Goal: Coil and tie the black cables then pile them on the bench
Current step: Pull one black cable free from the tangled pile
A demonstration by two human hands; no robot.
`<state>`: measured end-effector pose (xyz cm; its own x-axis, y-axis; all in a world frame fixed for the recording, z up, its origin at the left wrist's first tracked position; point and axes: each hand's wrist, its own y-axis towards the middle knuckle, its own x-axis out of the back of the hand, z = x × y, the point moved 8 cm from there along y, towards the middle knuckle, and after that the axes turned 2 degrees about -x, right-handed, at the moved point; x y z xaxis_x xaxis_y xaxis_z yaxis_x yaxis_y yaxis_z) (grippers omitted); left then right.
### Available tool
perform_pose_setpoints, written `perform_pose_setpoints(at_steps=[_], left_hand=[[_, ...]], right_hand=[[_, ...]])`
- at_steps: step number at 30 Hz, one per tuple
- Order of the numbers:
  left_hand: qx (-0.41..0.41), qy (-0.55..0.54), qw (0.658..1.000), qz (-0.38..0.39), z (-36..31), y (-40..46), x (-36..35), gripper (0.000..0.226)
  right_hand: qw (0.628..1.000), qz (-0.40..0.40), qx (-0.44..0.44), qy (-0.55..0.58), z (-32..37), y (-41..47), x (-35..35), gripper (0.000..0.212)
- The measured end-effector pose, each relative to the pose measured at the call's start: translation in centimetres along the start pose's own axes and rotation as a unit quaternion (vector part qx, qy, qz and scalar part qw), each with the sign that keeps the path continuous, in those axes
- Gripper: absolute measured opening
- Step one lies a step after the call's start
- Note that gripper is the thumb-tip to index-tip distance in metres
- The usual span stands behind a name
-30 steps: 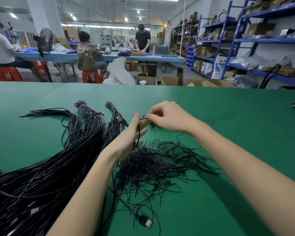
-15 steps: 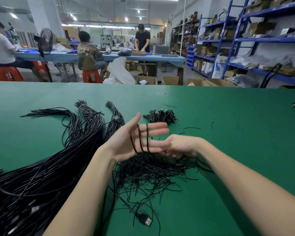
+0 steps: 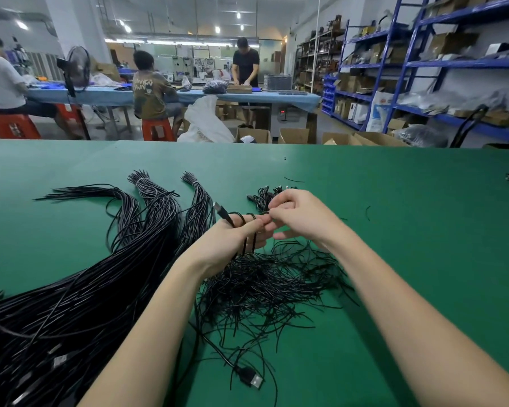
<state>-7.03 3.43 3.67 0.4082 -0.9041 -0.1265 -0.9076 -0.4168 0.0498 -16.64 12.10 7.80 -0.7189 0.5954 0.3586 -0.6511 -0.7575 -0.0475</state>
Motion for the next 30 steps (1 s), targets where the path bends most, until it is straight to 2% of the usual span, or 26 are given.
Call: perform_pose_setpoints(at_steps=[5,8,11,14,17,19,23,26,28,30], left_hand=[[0.008,-0.036,0.999,-0.013,-0.4,-0.1,-0.5,0.033],[0.022,-0.064,0.997,-0.031,-0.4,-0.3,-0.4,0.030],[0.056,-0.075,0.995,-0.029,0.1,-0.4,-0.3,0.031],[0.077,-0.070,0.994,-0.026,0.4,-0.5,-0.2,0.031],[0.083,-0.072,0.994,-0.005,0.7,-0.5,-0.9,0.027],[0.083,-0.074,0.994,0.010,0.8,-0.6,-1.4,0.022],[0.074,-0.093,0.993,0.014,0.7,-0.6,-1.5,0.026],[0.067,-0.061,0.996,0.013,0.8,-0.7,-1.7,0.027],[0.064,-0.034,0.997,0.002,0.8,-0.8,-1.5,0.026],[0.063,-0.020,0.998,0.005,0.8,-0.8,-1.3,0.025]], right_hand=[[0.993,-0.072,0.019,-0.092,-1.7,-1.1,0.8,0.003],[0.986,-0.130,0.058,-0.088,-1.6,-1.8,1.2,0.004],[0.992,-0.100,0.067,-0.027,-2.1,-2.5,0.3,0.012],[0.995,-0.077,0.057,-0.021,-2.8,-2.9,-0.2,0.021],[0.986,-0.139,0.086,-0.032,-2.6,-3.1,0.5,0.018],[0.983,-0.153,0.098,-0.039,-2.3,-3.2,0.4,0.015],[0.981,-0.150,0.110,-0.046,-2.1,-3.3,0.3,0.015],[0.982,-0.141,0.114,-0.054,-2.0,-3.6,0.0,0.017],[0.989,-0.087,0.088,-0.085,-2.2,-3.6,-0.3,0.015],[0.997,-0.007,0.039,-0.062,-2.7,-3.8,0.1,0.006]])
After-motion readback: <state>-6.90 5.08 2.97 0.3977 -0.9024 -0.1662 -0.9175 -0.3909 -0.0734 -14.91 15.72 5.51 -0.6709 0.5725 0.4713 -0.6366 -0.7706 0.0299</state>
